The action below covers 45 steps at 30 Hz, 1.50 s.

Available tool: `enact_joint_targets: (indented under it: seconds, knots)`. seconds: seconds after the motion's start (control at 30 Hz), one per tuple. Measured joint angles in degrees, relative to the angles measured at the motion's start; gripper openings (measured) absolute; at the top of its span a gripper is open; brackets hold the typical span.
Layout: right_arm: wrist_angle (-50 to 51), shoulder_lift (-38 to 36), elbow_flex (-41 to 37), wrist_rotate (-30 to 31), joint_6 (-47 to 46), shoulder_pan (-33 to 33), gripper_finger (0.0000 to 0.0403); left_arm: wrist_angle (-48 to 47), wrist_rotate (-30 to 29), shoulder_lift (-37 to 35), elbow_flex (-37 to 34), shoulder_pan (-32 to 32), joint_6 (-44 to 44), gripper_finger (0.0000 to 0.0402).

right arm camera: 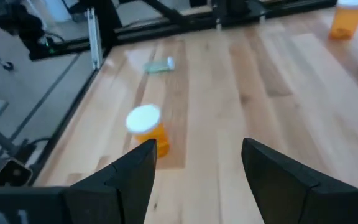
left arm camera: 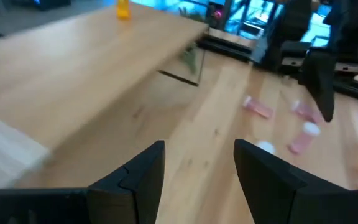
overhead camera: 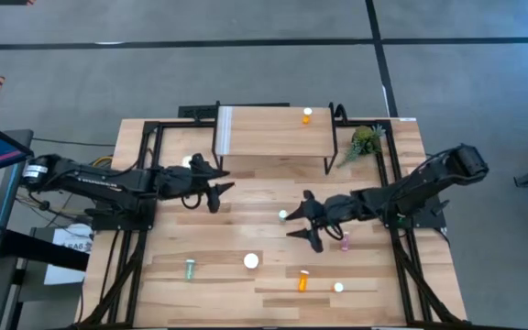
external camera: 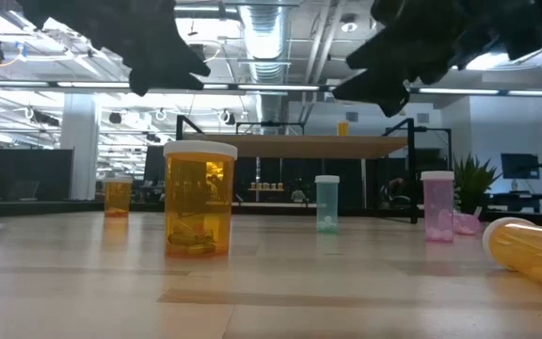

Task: Pick and place medicine bottles onto shelf by color
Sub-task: Put the right small orange pill bottle on the shelf aligned with the small orange pill bottle

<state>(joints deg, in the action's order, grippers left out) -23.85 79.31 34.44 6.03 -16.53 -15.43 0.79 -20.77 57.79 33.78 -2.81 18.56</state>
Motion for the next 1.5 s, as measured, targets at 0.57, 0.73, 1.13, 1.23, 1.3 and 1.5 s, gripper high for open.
enact_joint_targets:
  seconds: [0.57, 0.73, 1.13, 1.23, 1.3, 1.5]
  knots:
    - [3.99, 1.23, 4.30, 10.34, -1.68, -8.11, 0.0260, 0.13, 3.07, 9.76, 5.03, -3.12, -8.32, 0.0180]
    - [21.46, 0.87, 10.26, 10.50, -9.40, -10.22, 0.0260, -0.37, 6.57, 12.70, 7.15, -3.21, -8.88, 0.0180]
    - [56.08, 1.24, 24.72, 8.26, -25.84, -21.17, 0.0260, 1.16, 7.93, 16.38, 14.61, -10.17, -12.43, 0.0180]
    - [60.98, 1.24, 25.63, 2.26, -34.93, -22.69, 0.0260, 2.10, 6.92, 17.38, 14.53, -11.10, -14.02, 0.0180]
    - [61.55, 1.25, 25.63, 0.46, -39.62, -23.49, 0.0260, 3.41, 6.63, 18.21, 14.54, -11.05, -14.22, 0.0180]
    - [61.05, 2.07, 25.67, -1.64, -44.93, -26.23, 0.0260, 7.19, 6.48, 19.11, 14.51, -10.66, -14.25, 0.0180]
